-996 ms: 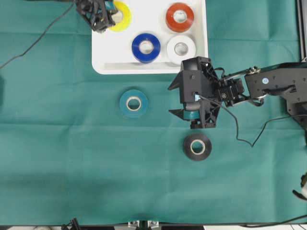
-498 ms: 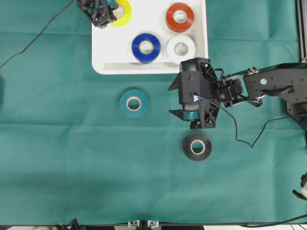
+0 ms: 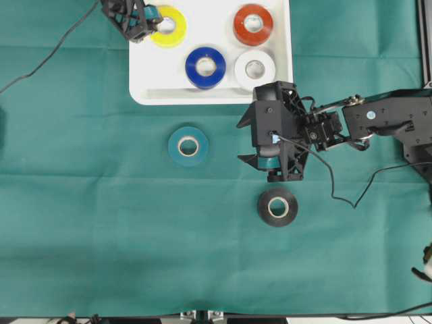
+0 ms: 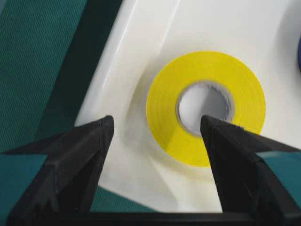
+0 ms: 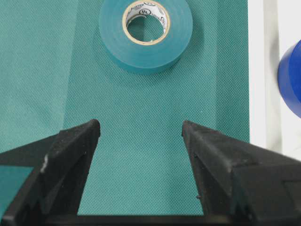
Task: Put the tape alternately from left to right into the white case.
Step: 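Release the yellow roll in the tray and withdraw the left gripper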
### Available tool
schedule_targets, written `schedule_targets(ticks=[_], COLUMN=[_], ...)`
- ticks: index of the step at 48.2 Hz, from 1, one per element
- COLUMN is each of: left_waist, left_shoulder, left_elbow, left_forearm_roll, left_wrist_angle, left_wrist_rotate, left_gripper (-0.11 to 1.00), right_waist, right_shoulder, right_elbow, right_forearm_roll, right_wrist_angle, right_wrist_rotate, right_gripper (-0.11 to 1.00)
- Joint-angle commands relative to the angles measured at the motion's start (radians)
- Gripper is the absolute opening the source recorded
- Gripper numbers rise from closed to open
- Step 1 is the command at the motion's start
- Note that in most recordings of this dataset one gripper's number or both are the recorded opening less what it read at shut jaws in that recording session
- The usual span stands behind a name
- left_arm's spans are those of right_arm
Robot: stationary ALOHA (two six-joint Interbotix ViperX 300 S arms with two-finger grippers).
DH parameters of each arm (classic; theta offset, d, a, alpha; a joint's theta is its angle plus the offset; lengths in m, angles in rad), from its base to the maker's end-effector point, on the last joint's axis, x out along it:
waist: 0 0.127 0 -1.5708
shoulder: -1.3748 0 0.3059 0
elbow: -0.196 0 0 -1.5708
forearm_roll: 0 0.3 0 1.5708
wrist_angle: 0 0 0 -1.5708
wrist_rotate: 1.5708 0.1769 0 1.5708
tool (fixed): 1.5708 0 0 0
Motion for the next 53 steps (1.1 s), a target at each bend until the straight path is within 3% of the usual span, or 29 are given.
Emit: schedule_targets(ticks=[1,24,53], left_waist=[-0.002,-0.046,-0.270], left_shoulder=[-0.041,-0.072,-0.242], left_elbow=[0.000,0.015,0.132], left_forearm_roll=[0.002,0.002,-0.003], left_wrist_angle=[-0.005,0.000,0.015], left_wrist_rotate=[-0.002,-0.002,-0.011], left_gripper=[0.93,0.93,0.93], right_waist=[0.003,0.003,0.003], right_shoulder=[-0.009,-0.009,-0.009], right_elbow=[-0.012,-0.011,-0.015], right_forearm_roll=[0.000,0.000,0.000], right_wrist_angle=[-0.008,-0.008,-0.008], right_wrist_rotate=[0.000,0.002,0.002], right_gripper=[0.78,0.78,0.78])
